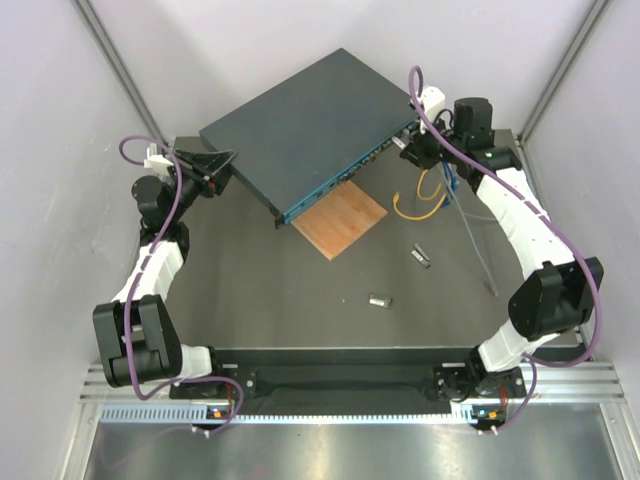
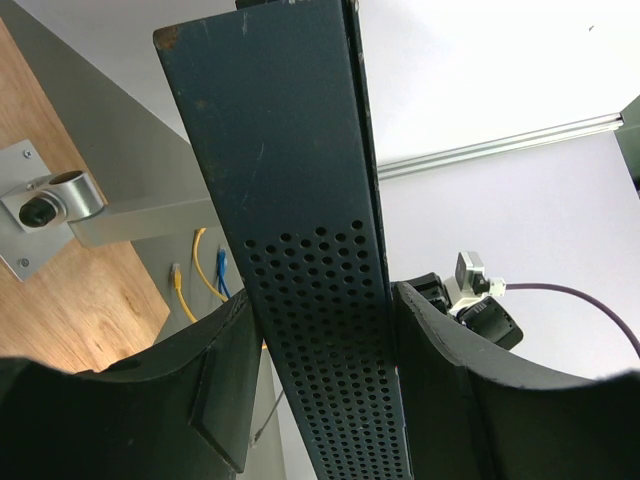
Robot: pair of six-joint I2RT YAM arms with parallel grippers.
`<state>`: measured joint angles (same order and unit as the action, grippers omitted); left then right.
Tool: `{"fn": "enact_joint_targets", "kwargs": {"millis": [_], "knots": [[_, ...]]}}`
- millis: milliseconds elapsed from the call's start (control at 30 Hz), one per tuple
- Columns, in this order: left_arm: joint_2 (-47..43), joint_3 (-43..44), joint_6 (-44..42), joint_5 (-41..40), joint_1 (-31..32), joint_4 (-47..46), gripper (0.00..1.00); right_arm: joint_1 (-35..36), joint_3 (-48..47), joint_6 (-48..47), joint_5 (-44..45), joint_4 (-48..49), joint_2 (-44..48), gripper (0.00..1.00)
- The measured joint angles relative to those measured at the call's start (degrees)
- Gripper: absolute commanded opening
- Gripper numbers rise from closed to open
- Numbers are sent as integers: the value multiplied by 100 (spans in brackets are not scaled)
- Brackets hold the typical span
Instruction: Insert the plug into the switch port
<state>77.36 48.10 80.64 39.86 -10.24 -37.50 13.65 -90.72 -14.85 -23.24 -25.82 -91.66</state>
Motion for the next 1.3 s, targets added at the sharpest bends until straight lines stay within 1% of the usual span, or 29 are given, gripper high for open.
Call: {"fn": "enact_joint_targets", "kwargs": {"millis": [700, 1300], "knots": [[-9, 0, 0, 2, 0, 20, 0, 0, 83, 306, 55, 232, 83, 0], [-9, 0, 0, 4, 0, 20, 0, 0, 76, 356, 46, 358, 127, 0]]}}
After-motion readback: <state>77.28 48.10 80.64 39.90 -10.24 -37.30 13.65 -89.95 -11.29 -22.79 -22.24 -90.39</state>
